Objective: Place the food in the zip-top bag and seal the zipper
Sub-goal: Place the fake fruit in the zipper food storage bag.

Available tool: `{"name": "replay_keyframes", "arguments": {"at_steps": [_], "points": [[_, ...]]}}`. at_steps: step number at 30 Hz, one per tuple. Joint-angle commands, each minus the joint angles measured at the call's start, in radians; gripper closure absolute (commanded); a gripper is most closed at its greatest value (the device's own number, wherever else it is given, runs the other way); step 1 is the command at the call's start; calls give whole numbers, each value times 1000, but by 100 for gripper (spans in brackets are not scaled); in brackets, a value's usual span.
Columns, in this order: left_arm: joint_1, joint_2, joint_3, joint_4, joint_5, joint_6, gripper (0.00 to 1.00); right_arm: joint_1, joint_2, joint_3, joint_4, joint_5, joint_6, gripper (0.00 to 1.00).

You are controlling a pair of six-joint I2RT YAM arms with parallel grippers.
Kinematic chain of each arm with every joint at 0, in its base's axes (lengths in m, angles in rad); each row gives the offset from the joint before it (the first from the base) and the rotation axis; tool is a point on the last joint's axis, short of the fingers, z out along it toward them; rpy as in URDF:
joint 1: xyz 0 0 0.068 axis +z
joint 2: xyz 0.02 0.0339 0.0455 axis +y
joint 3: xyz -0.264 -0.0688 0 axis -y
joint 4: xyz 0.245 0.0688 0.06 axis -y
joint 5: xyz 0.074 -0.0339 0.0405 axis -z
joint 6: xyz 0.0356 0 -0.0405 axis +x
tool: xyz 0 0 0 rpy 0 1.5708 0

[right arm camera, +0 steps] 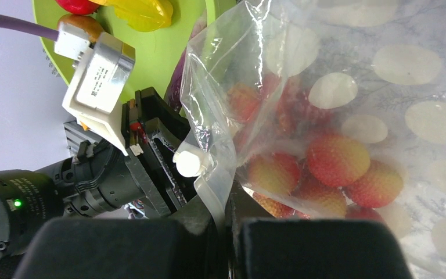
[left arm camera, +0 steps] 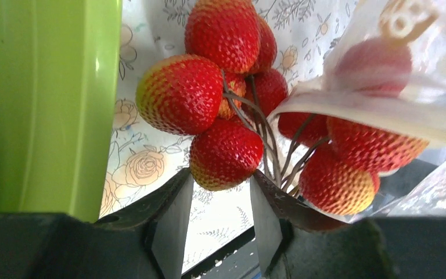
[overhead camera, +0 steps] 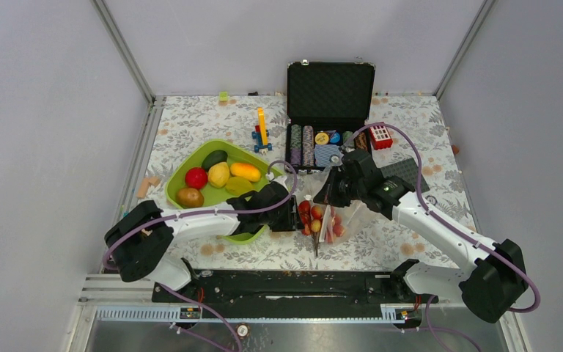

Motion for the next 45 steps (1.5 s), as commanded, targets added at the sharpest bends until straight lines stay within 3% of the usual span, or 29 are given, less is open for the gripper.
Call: {"name": "replay_keyframes", "arguments": {"at_steps": [1,7,18,21,28,37,45], "points": [[2,25,108,-45,-75,63,56,-7,-34,-10,16,-33,13,100],[2,33,107,-40,-111,65,45,-7,-54,-23,18,-25,20,100],[0,95,68,98,9,8,46,-6,-51,-18,18,-9,24,100],[1,123,79,122,30,-5,54,-7,-50,-20,17,-9,29,100],[1,90,102,70,-16,15,99,-6,-64,-30,17,0,31,100],[-2,-200,84,19,-74,144,100,-7,-73,-26,-31,68,10,100],[-4,-408,88,27,4,261,100,-6,-26,-9,-32,85,36,100]]}}
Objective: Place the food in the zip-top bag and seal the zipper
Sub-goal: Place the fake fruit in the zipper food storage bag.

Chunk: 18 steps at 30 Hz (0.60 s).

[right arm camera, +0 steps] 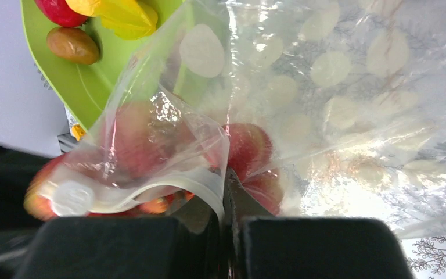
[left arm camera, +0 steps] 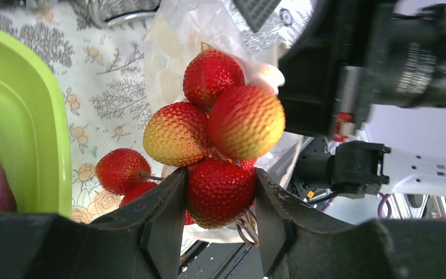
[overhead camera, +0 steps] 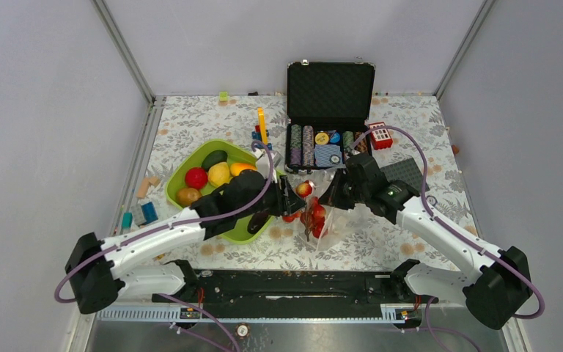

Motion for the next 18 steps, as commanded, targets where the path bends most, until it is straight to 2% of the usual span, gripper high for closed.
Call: {"name": "replay_keyframes", "arguments": {"at_steps": [1,4,11,18], "points": [[-4,-76,16,59,61,87,100,-3,31,31,-10,30,24,100],[-4,-109,33,50,100,121,100,-5,62,44,1,20,56,100],[-4,-210,58,-29,43,164,100,-29,125,73,4,-21,100,100],[-4,-223,100,-36,147,172,100,-34,157,90,8,-68,127,100]]}}
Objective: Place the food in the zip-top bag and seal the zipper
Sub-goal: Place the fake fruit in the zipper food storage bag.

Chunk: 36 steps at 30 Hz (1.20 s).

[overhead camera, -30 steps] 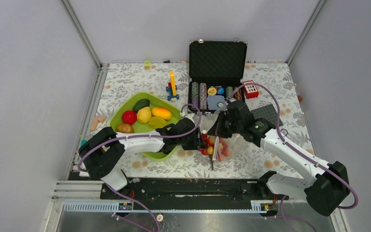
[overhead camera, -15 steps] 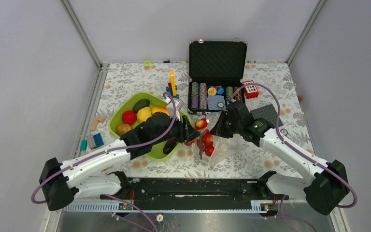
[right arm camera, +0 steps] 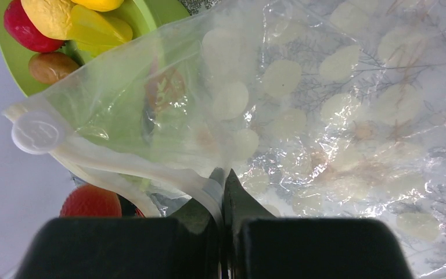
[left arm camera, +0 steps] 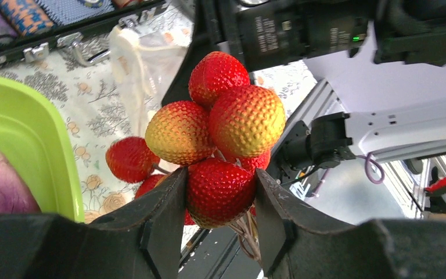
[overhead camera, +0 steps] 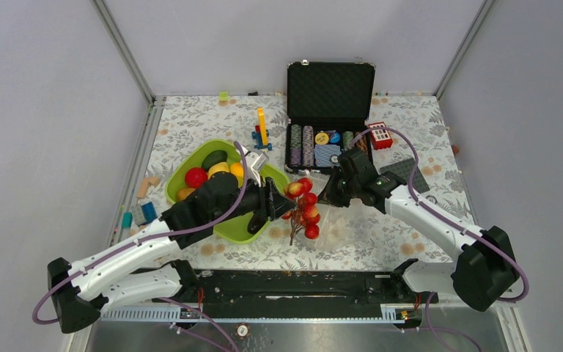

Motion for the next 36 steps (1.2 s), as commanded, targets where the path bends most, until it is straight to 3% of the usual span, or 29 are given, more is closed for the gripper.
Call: {"name": "replay_keyframes", "arguments": {"at_steps": [1,10,20,30,36], "points": [[-4,-8,65,71,82,14,100,-7,11,46,25,-66,35,100],[-4,92,2,321,231,-79,100,-8,-115,-39,136,-110,75,100],[-4,108,-30,80,-153,-106,100,-8,-202,-78,179,-204,88,100],[-4,171,23,-101,-203,-72,100,-9,-228,-77,216,-256,91,100],[-4,294,120,-126,-124,-67,100,-9,-186,-75,256,-389,41,100]]}}
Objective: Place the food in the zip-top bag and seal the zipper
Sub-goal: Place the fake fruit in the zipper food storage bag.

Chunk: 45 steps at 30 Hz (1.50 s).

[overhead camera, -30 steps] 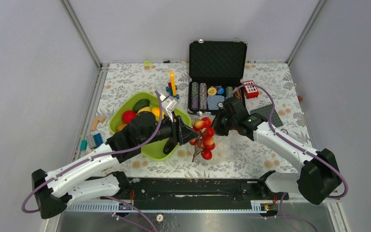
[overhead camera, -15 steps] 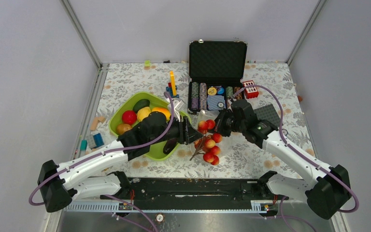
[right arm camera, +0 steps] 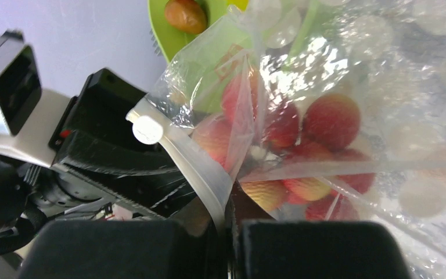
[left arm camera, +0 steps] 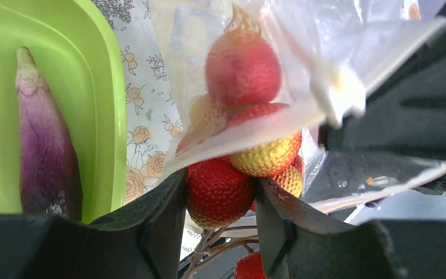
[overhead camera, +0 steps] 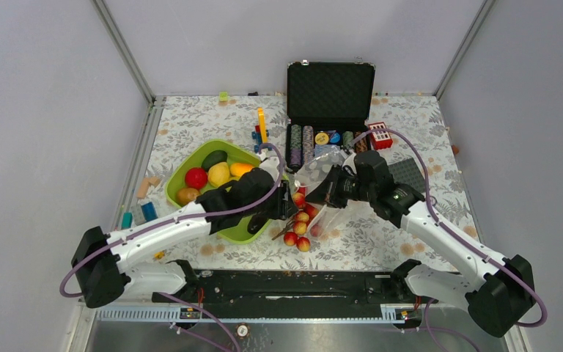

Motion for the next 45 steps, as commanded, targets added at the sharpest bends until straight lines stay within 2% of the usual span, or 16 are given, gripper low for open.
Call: {"name": "replay_keyframes", "arguments": {"at_steps": [1,4,9,14,17,19,24,33,35,38,45], "points": [[-1,72,117,10,29,13,100,-5,25,5,77,-153,-38,100],[-1,118,165,24,65,-15,100,-3,41,-5,82,-174,-62,100],[1,156,215,42,-15,-121,100,-3,41,-5,33,-169,-111,100],[25,99,181,93,-39,-189,100,-3,34,-10,-93,-80,-188,100],[43,43,128,131,-93,-246,100,-3,31,-31,-99,-84,-202,100],[45,9,89,164,-144,-285,100,-4,30,-41,-89,-97,-198,100],[51,-5,52,234,-167,-320,100,-3,25,-60,-10,-164,-165,100],[42,161,114,271,-42,-339,100,-3,34,-74,121,-239,-106,100],[41,197,143,250,21,-324,91,-3,32,-71,118,-225,-100,100],[42,210,155,247,97,-293,70,-5,29,-61,91,-183,-87,100],[41,76,146,172,119,-179,19,-18,37,-65,55,-93,-36,100]]}}
